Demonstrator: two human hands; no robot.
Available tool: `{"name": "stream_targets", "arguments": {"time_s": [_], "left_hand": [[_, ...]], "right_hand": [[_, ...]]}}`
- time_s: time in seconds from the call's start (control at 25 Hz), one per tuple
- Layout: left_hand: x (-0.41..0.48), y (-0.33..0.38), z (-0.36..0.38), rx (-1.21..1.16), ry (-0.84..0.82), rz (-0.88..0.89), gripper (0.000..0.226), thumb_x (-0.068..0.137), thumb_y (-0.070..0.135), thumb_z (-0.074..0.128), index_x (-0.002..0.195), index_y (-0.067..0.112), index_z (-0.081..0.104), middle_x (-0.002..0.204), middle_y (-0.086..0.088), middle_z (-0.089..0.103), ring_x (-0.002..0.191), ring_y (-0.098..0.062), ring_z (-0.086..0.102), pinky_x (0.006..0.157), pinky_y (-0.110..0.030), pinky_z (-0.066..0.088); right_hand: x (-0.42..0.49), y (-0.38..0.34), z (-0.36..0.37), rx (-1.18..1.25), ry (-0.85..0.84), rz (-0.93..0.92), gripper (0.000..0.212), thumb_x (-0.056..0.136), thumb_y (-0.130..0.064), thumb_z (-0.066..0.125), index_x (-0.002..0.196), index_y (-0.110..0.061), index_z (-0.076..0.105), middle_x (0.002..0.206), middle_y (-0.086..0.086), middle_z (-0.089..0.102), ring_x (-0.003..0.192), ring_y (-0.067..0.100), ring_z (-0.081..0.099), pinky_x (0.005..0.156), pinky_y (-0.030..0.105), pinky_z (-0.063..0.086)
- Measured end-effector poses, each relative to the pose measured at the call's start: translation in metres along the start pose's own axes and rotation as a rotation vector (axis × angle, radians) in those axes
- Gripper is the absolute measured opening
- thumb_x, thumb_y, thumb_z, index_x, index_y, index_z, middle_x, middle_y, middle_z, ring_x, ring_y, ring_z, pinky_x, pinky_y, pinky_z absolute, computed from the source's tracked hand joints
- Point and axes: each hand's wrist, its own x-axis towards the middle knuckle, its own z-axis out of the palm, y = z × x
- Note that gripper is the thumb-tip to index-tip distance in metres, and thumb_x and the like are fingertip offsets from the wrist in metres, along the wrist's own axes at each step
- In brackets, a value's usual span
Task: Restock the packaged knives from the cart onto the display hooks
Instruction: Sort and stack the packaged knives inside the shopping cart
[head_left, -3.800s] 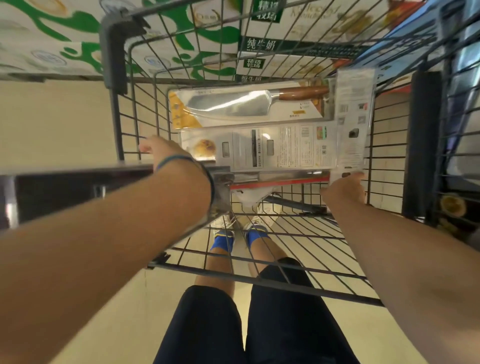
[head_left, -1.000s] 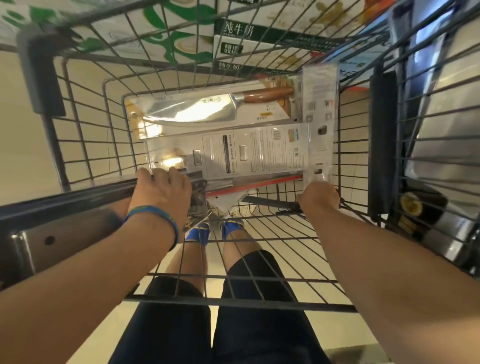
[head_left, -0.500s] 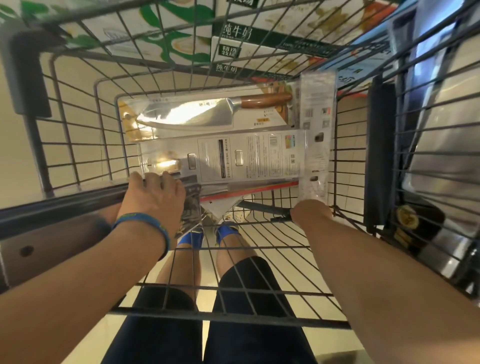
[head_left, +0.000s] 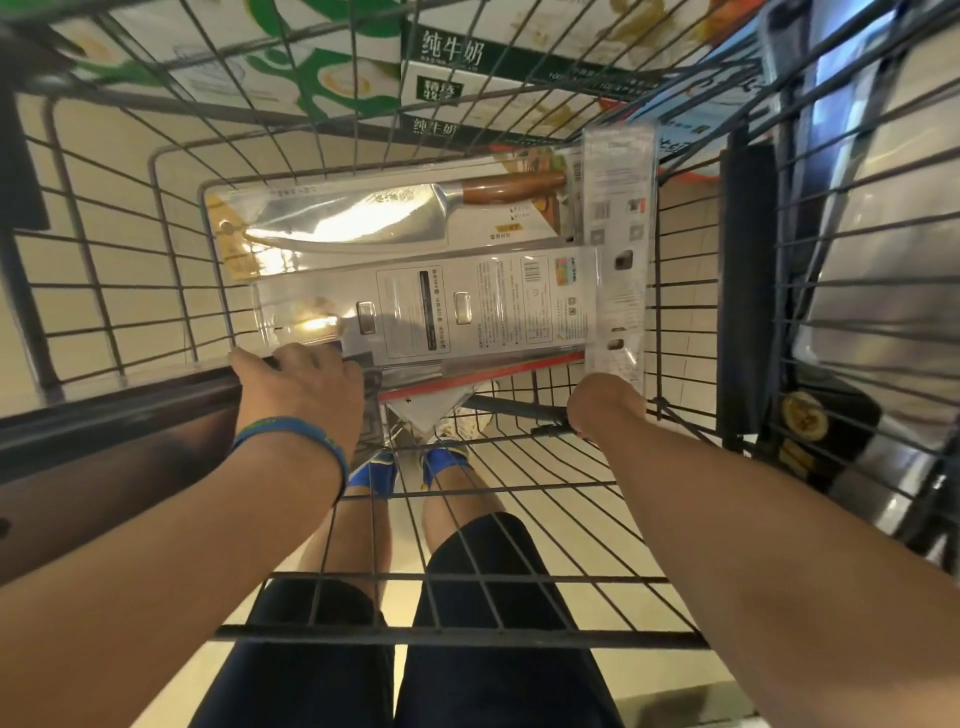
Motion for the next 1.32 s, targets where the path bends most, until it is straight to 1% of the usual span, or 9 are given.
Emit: {"name": "stream_targets", "arguments": {"time_s": [0.2, 0.32, 0.44, 0.6, 0.72, 0.8, 0.96, 1.12, 1.32], "left_hand": [[0.001, -0.002, 0.008, -0.012, 0.037, -0.001, 0.057, 0.087, 0.041, 0.063, 0.136, 0.023, 0.04, 0.125, -0.004, 0.048, 0.11, -0.023, 0.049, 0.096, -0.054, 0.042], [0.004, -0.001, 0.009, -0.029, 0.029, -0.006, 0.054, 0.088, 0.04, 0.062, 0.135, 0.023, 0.04, 0.125, -0.004, 0.048, 0.111, -0.024, 0.049, 0.096, -0.056, 0.042], [0.004, -0.001, 0.008, -0.045, 0.032, -0.011, 0.052, 0.091, 0.038, 0.059, 0.137, 0.024, 0.039, 0.128, -0.004, 0.047, 0.114, -0.025, 0.048, 0.097, -0.058, 0.041], [0.003, -0.002, 0.011, -0.042, 0.036, -0.005, 0.052, 0.09, 0.034, 0.06, 0.137, 0.023, 0.038, 0.129, -0.005, 0.047, 0.116, -0.025, 0.048, 0.099, -0.058, 0.04], [0.003, -0.005, 0.011, -0.055, 0.034, -0.001, 0.055, 0.089, 0.035, 0.062, 0.138, 0.024, 0.038, 0.129, -0.004, 0.047, 0.117, -0.025, 0.048, 0.102, -0.059, 0.039], [0.003, -0.005, 0.01, -0.062, 0.028, 0.006, 0.054, 0.089, 0.034, 0.062, 0.137, 0.023, 0.039, 0.128, -0.004, 0.047, 0.116, -0.024, 0.048, 0.102, -0.058, 0.039], [0.003, -0.002, 0.01, -0.061, 0.021, -0.01, 0.053, 0.089, 0.029, 0.062, 0.136, 0.023, 0.039, 0.128, -0.004, 0.047, 0.115, -0.025, 0.047, 0.1, -0.058, 0.039], [0.002, -0.001, 0.013, -0.038, 0.002, -0.03, 0.053, 0.089, 0.029, 0.061, 0.136, 0.023, 0.038, 0.129, -0.004, 0.047, 0.116, -0.025, 0.047, 0.1, -0.06, 0.039], [0.007, 0.0, 0.015, -0.044, 0.047, -0.004, 0.055, 0.092, 0.041, 0.055, 0.14, 0.022, 0.035, 0.136, -0.005, 0.043, 0.119, -0.026, 0.046, 0.1, -0.056, 0.041]], "right_hand": [[-0.003, 0.0, 0.002, -0.003, 0.063, -0.051, 0.017, 0.098, -0.014, 0.064, 0.112, -0.004, 0.063, 0.108, 0.013, 0.068, 0.102, 0.025, 0.066, 0.091, 0.035, 0.059], [-0.005, 0.001, 0.001, -0.068, 0.052, -0.073, 0.009, 0.097, -0.018, 0.066, 0.098, -0.009, 0.065, 0.088, 0.007, 0.064, 0.078, 0.019, 0.06, 0.068, 0.029, 0.054], [-0.007, 0.003, 0.0, -0.065, 0.053, -0.058, 0.021, 0.097, -0.02, 0.066, 0.081, -0.012, 0.055, 0.075, 0.004, 0.055, 0.064, 0.016, 0.05, 0.053, 0.027, 0.039], [-0.007, 0.002, 0.001, -0.063, 0.074, -0.067, 0.029, 0.098, -0.021, 0.065, 0.075, -0.013, 0.05, 0.075, 0.004, 0.055, 0.074, 0.018, 0.058, 0.062, 0.028, 0.048], [-0.008, 0.0, 0.001, -0.042, 0.063, -0.053, 0.023, 0.097, -0.019, 0.067, 0.079, -0.012, 0.054, 0.078, 0.006, 0.058, 0.077, 0.019, 0.06, 0.066, 0.029, 0.051], [-0.01, 0.001, -0.003, -0.061, 0.036, -0.056, 0.009, 0.096, -0.018, 0.068, 0.092, -0.01, 0.064, 0.077, 0.006, 0.055, 0.078, 0.019, 0.058, 0.067, 0.029, 0.049], [-0.013, 0.005, -0.005, 0.002, 0.004, -0.074, 0.02, 0.1, -0.019, 0.058, 0.113, -0.005, 0.066, 0.103, 0.01, 0.068, 0.089, 0.022, 0.06, 0.073, 0.031, 0.05], [-0.021, 0.004, 0.001, 0.031, 0.025, -0.069, 0.017, 0.102, -0.024, 0.058, 0.103, -0.01, 0.066, 0.09, 0.006, 0.064, 0.083, 0.02, 0.062, 0.059, 0.028, 0.043], [-0.017, 0.005, -0.008, 0.028, -0.026, -0.077, 0.024, 0.1, -0.033, 0.058, 0.088, -0.013, 0.064, 0.08, 0.004, 0.069, 0.076, 0.019, 0.066, 0.066, 0.032, 0.056]]}}
